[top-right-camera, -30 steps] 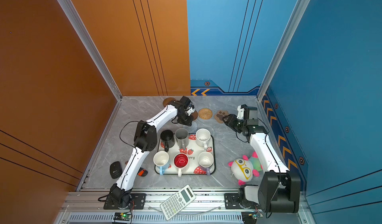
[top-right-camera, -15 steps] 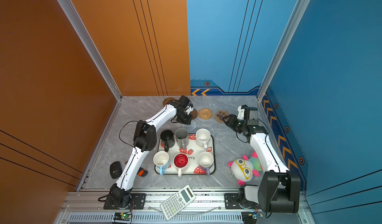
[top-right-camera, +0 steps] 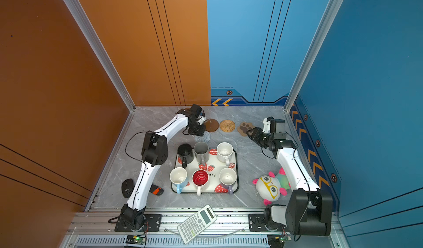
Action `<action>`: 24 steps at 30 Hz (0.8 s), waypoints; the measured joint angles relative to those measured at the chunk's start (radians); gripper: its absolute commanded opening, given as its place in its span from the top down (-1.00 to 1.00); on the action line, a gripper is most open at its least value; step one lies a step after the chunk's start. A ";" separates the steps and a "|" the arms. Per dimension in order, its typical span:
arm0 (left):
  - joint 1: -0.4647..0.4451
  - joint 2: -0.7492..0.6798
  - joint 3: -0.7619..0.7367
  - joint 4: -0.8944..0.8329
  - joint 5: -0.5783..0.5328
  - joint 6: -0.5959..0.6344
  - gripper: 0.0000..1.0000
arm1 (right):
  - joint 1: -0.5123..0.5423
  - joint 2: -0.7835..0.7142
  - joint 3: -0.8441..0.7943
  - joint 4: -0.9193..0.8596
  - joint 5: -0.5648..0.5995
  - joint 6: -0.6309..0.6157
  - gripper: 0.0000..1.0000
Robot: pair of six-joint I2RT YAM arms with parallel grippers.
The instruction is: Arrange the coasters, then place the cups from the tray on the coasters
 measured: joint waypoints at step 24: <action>0.174 -0.168 -0.288 0.067 -0.070 0.004 0.93 | 0.000 -0.014 0.000 0.000 0.000 0.005 0.04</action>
